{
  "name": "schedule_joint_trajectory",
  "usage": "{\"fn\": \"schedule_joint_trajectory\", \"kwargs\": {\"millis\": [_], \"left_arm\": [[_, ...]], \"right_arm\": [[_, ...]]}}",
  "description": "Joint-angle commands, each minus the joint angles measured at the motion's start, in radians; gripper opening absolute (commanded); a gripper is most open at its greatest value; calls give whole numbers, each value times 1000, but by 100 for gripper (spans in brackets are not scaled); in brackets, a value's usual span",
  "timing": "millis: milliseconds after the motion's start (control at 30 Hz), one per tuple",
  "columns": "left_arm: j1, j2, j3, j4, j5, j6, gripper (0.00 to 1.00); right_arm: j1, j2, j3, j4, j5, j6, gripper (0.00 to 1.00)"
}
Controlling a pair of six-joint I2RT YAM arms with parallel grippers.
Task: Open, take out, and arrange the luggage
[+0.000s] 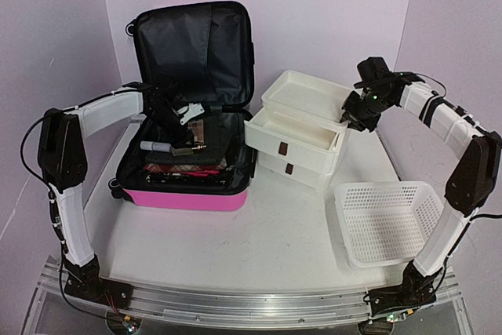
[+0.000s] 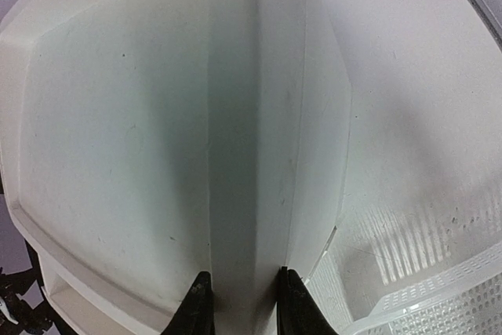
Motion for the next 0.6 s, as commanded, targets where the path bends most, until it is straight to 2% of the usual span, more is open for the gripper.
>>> {"fn": "schedule_joint_trajectory", "kwargs": {"millis": [0, 100, 267, 467, 567], "left_arm": [[5, 27, 54, -28, 29, 131, 63], [6, 61, 67, -30, 29, 153, 63], [6, 133, 111, -30, -13, 145, 55], [5, 141, 105, -23, -10, 141, 45], [5, 112, 101, -20, -23, 133, 32]], "right_arm": [[22, -26, -11, 40, -123, -10, 0], [23, -20, -7, 40, -125, -4, 0], [22, -19, -5, 40, -131, 0, 0], [23, -27, -9, 40, -129, -1, 0], [22, -27, -7, 39, -131, 1, 0]]}}
